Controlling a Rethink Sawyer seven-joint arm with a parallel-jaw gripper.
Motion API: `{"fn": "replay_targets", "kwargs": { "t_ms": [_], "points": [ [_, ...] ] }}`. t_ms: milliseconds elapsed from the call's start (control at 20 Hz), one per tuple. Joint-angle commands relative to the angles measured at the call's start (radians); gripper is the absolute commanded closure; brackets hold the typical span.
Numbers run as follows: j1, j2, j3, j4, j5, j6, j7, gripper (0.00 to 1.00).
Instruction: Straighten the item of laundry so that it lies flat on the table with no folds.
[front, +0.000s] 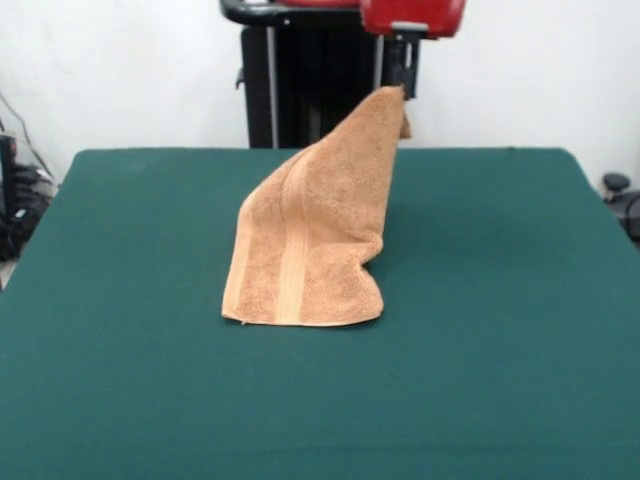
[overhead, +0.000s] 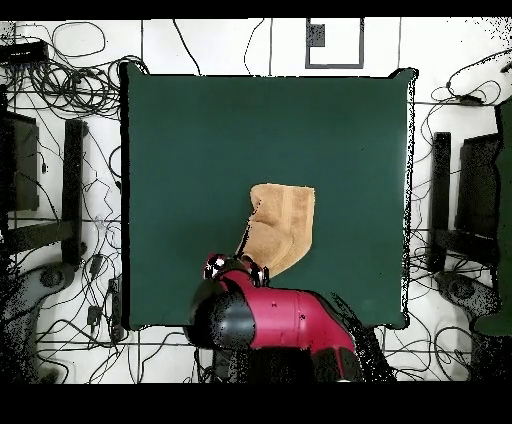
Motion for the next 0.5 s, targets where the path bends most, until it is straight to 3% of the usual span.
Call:
{"fn": "replay_targets", "kwargs": {
  "t_ms": [50, 250, 500],
  "points": [
    [-0.056, -0.007, 0.031, 0.167, 0.024, -0.079, 0.141, 1.00],
    [-0.052, 0.042, 0.025, 0.201, -0.007, -0.197, 0.172, 1.00],
    [0.009, 0.107, -0.051, 0.191, -0.046, -0.340, 0.187, 1.00]
  ]
}}
